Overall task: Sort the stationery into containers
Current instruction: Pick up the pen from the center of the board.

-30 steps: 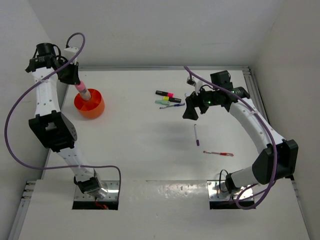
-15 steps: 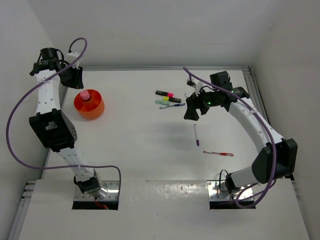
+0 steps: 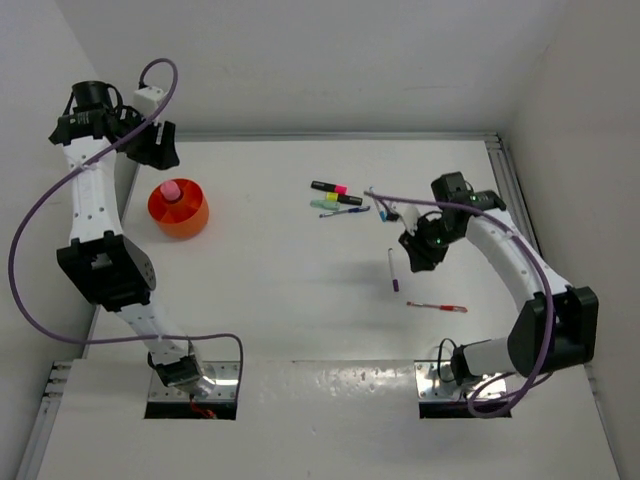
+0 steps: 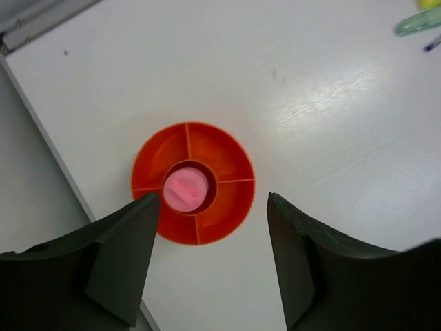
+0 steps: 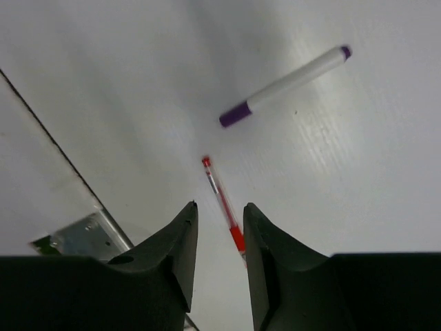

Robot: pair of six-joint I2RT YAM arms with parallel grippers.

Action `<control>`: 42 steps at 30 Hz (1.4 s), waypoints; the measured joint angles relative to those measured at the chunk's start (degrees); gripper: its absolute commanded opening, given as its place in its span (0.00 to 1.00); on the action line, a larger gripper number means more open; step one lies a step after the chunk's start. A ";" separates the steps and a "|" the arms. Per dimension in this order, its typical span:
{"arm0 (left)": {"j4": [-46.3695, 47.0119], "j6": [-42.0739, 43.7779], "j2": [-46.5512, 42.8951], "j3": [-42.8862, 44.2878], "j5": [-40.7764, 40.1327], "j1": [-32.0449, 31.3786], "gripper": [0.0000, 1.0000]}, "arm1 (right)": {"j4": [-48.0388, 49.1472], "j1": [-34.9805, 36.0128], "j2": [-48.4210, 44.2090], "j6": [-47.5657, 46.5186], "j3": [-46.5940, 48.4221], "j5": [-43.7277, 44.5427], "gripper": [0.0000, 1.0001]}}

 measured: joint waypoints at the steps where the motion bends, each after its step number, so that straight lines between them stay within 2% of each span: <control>1: 0.11 0.26 -1.46 -0.83 1.01 -0.50 0.71 | 0.20 0.00 -1.51 -1.42 -3.23 1.31 0.34; 5: 0.61 0.28 -9.01 -6.49 4.42 -3.15 0.72 | 1.79 0.11 -8.44 -5.66 -17.11 5.90 0.35; 9: 0.85 0.04 -14.80 -10.05 6.91 -5.95 0.72 | 6.03 0.17 -8.61 -7.26 -22.88 8.90 0.35; 20: 2.47 -0.59 -20.20 -20.46 8.61 -8.17 0.72 | 17.53 -0.15 -2.73 -8.11 -25.27 11.80 0.34; 26: 3.74 -1.14 -20.35 -21.03 8.96 -8.68 0.72 | 18.05 -0.52 -1.90 -9.14 -26.80 11.82 0.42; 30: 4.44 -1.33 -20.37 -21.11 9.03 -8.83 0.72 | 17.88 -0.98 -1.90 -10.03 -27.36 11.80 0.43; 42: 6.27 -2.16 -20.87 -23.98 9.22 -8.90 0.72 | 22.14 -0.92 1.31 -11.02 -29.31 12.81 0.37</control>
